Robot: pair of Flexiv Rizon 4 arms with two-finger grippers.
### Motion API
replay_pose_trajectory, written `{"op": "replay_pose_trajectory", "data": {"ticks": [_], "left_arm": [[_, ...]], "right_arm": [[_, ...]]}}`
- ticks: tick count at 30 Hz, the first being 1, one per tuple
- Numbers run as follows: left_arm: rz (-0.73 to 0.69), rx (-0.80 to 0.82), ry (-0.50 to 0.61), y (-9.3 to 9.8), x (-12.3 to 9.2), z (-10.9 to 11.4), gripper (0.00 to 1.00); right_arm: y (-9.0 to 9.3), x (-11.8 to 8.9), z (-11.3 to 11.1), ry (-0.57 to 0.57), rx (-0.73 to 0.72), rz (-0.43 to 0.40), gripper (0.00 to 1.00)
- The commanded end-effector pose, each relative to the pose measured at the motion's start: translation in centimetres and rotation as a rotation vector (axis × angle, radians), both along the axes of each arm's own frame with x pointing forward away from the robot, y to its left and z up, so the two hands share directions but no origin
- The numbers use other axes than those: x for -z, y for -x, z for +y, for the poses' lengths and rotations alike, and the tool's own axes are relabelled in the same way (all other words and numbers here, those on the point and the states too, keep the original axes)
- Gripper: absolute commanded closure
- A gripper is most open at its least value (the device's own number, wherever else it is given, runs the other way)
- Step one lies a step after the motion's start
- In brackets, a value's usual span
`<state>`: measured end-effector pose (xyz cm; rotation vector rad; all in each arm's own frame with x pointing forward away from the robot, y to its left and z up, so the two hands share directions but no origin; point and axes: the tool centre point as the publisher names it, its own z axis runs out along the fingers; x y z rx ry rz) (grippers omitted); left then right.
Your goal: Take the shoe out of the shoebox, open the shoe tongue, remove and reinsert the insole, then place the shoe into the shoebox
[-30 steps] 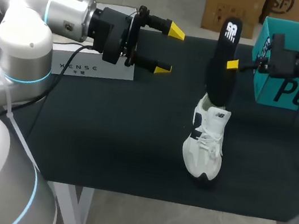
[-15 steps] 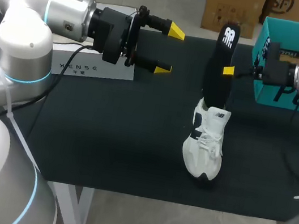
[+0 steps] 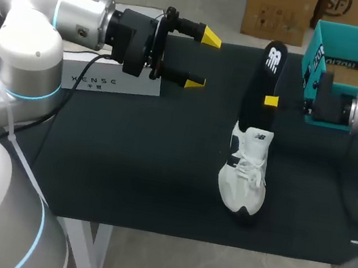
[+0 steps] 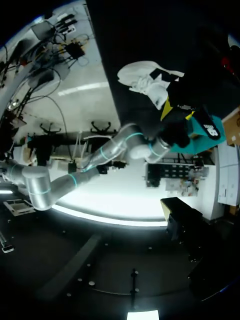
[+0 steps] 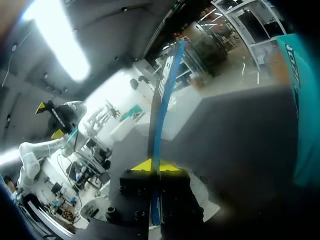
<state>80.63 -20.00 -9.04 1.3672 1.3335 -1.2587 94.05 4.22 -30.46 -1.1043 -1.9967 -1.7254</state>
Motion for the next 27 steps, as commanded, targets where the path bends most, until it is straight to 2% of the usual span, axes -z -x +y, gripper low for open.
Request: {"op": "replay_pose_trajectory", "data": {"ticks": [1,17,27], "left_arm": [[-0.001,0.001,-0.004,0.0,0.0,0.0,0.0],[-0.001,0.001,-0.004,0.0,0.0,0.0,0.0],[-0.001,0.001,-0.004,0.0,0.0,0.0,0.0]], "right_arm": [[1.5,0.3,0.0,-0.004,-0.017,0.001,1.0],[3.4,1.0,0.5,0.083,-0.143,0.076,1.0],[4.1,2.3,0.3,0.144,-0.04,0.177,1.0]]}}
